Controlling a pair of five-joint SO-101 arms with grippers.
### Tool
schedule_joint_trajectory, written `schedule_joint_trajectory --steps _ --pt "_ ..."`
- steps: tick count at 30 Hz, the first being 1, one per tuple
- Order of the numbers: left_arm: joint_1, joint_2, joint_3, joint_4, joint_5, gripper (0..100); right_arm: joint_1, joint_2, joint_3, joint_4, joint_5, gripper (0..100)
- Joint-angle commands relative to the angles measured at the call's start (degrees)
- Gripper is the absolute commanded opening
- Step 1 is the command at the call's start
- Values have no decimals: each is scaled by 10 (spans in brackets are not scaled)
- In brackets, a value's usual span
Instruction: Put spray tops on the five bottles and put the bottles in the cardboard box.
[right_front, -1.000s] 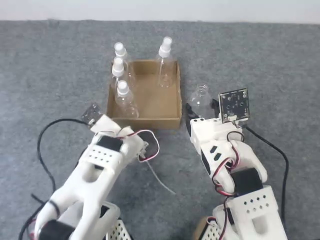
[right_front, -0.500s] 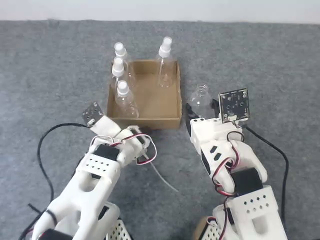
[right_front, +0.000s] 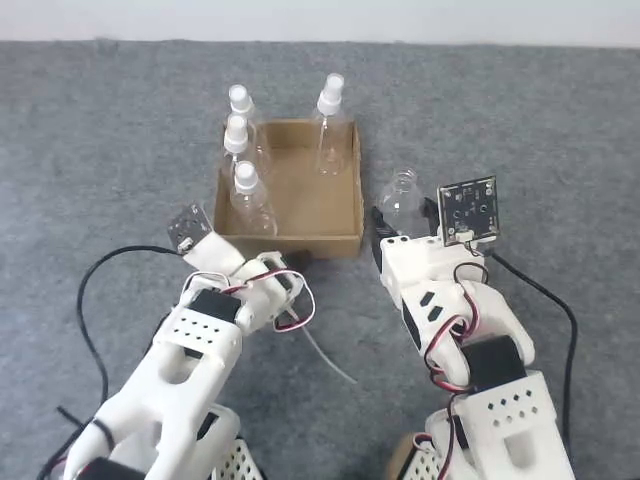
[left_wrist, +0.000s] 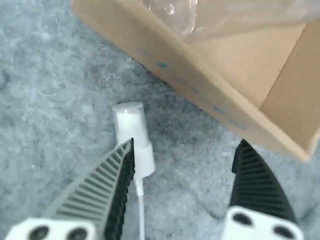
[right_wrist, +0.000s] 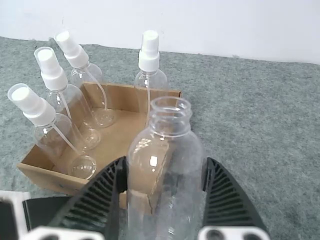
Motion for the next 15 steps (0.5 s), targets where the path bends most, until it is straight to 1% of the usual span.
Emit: schedule_joint_trajectory --steps 1,5,10,15 --pt "1 7 -29 15 -4 261 6 -13 -4 -8 11 82" --pt "1 72 -63 20 -14 220 6 -13 -4 -8 11 83" --pt "1 121 -103 48 -14 220 6 -13 -4 -8 11 83" --pt "2 136 -108 51 -14 218 6 -13 -4 -8 11 83"
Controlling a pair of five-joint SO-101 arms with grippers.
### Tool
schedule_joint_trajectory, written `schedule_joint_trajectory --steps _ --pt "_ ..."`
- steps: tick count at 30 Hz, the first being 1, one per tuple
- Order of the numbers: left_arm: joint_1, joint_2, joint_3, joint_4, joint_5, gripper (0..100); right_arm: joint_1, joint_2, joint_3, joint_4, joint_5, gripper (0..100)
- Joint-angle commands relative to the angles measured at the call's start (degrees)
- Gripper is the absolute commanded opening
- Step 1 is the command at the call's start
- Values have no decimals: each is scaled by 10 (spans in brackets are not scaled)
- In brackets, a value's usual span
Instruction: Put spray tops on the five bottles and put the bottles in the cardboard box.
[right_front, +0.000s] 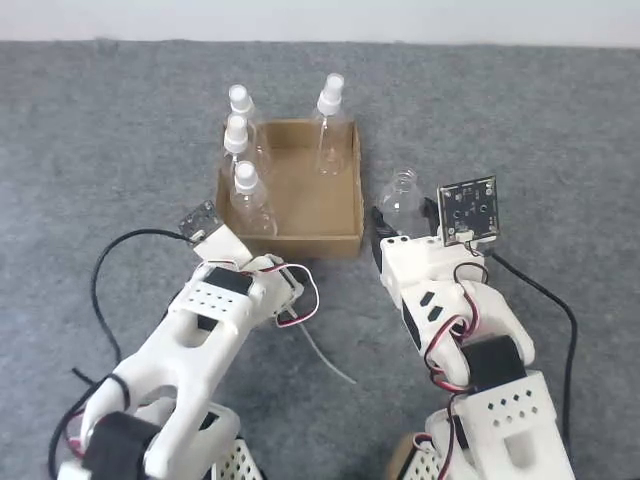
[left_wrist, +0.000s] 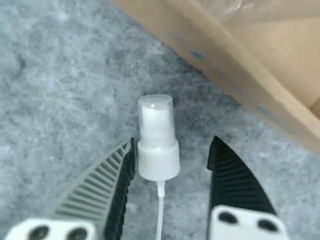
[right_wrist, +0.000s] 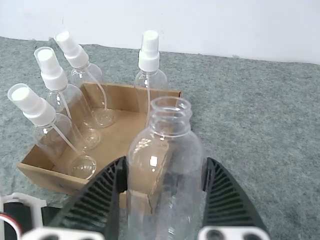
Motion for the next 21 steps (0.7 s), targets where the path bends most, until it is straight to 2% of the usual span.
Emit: schedule_joint_trajectory --steps 1,14,21 --pt "2 -1 -31 7 -4 218 6 -13 -4 -8 11 83" --pt "3 0 -22 -8 -4 216 6 -13 -4 -8 11 82" --pt "2 0 -21 -8 -4 80 6 -13 -4 -8 11 81"
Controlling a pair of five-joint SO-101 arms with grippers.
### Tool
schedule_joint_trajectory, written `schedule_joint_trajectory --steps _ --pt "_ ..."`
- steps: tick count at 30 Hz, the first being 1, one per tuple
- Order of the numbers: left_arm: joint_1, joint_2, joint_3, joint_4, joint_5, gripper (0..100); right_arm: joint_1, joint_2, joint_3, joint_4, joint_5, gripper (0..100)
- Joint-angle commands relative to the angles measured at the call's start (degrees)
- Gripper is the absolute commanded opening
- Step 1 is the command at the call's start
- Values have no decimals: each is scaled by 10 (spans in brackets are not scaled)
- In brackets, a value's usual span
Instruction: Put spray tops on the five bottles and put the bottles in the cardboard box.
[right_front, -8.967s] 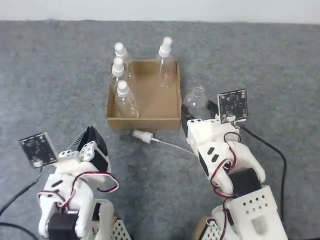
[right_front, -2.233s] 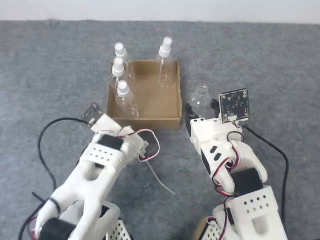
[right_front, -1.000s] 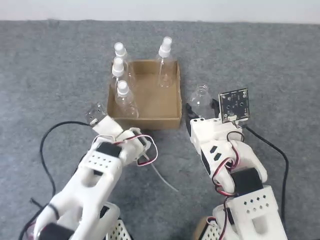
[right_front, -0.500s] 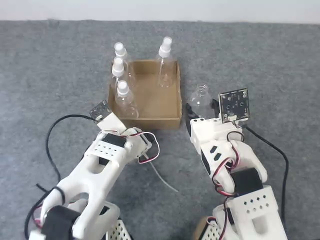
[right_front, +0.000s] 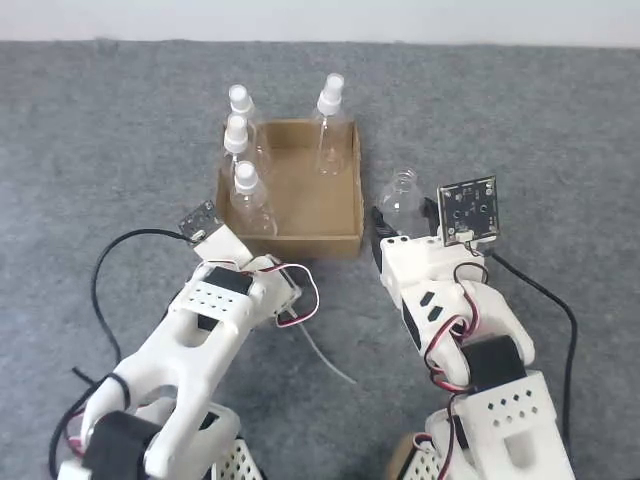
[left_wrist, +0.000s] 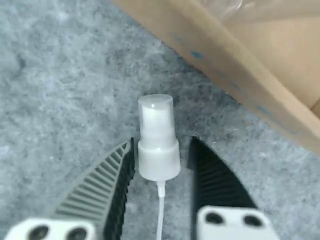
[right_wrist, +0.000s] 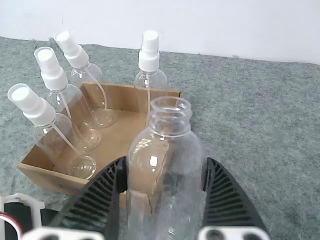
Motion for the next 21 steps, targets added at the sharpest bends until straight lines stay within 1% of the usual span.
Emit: schedule_joint_trajectory --steps 1,8,13,15,21 --pt "2 0 -21 -8 -4 71 6 -13 -4 -8 11 82" --pt "4 0 -20 -9 -5 78 6 -13 -4 -8 11 82" --pt "5 1 -18 -9 -5 207 6 -13 -4 -8 11 82" --pt "5 1 -18 -9 -5 202 6 -13 -4 -8 11 82" --pt "5 1 -18 -9 -5 136 6 -13 -4 -8 11 82"
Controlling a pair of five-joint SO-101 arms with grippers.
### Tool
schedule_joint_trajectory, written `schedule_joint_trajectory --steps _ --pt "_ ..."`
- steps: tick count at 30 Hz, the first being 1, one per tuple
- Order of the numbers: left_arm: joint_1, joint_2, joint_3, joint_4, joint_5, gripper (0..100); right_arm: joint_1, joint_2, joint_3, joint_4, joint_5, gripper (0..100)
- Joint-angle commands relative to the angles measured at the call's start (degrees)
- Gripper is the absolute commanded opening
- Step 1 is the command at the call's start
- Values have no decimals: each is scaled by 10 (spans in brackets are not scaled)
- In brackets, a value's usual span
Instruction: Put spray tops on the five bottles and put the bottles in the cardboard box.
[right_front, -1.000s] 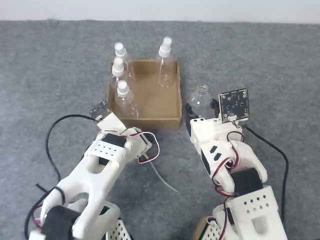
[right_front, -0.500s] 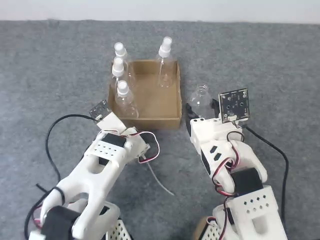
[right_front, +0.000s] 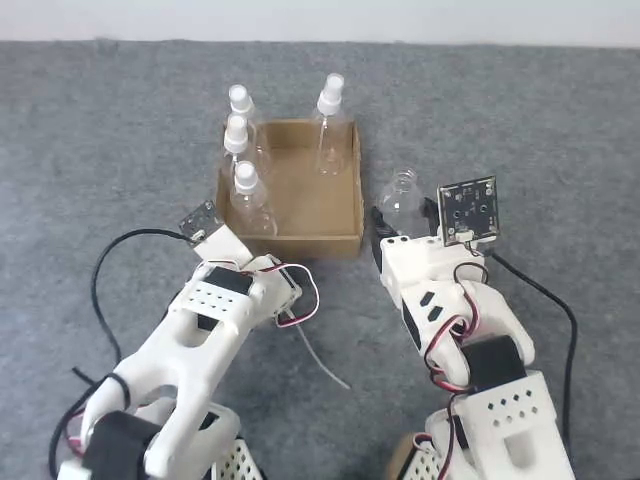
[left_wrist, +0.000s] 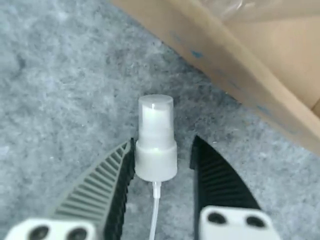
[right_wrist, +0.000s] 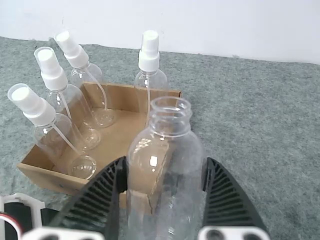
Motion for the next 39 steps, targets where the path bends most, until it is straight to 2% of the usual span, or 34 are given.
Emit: schedule_joint_trajectory --steps 1,7,11,14,16,20,27,31,39 --pt "5 2 -17 -8 -5 133 6 -13 -4 -8 11 82" --pt "5 56 -47 -2 -5 130 6 -13 -4 -8 11 81" --pt "4 84 -87 48 -5 130 6 -13 -4 -8 11 81" --pt "2 82 -90 54 -5 130 6 -13 -4 -8 11 81" --pt "1 82 -90 54 -5 110 6 -13 0 -10 11 82" --pt "1 82 -92 55 -5 5 6 -16 5 -14 12 83" --pt "0 80 -94 58 -5 12 6 -16 6 -14 12 83" --pt "0 39 -87 76 -5 11 4 -16 6 -14 12 83" --pt "-15 -58 -22 41 -7 11 2 -16 6 -14 12 83"
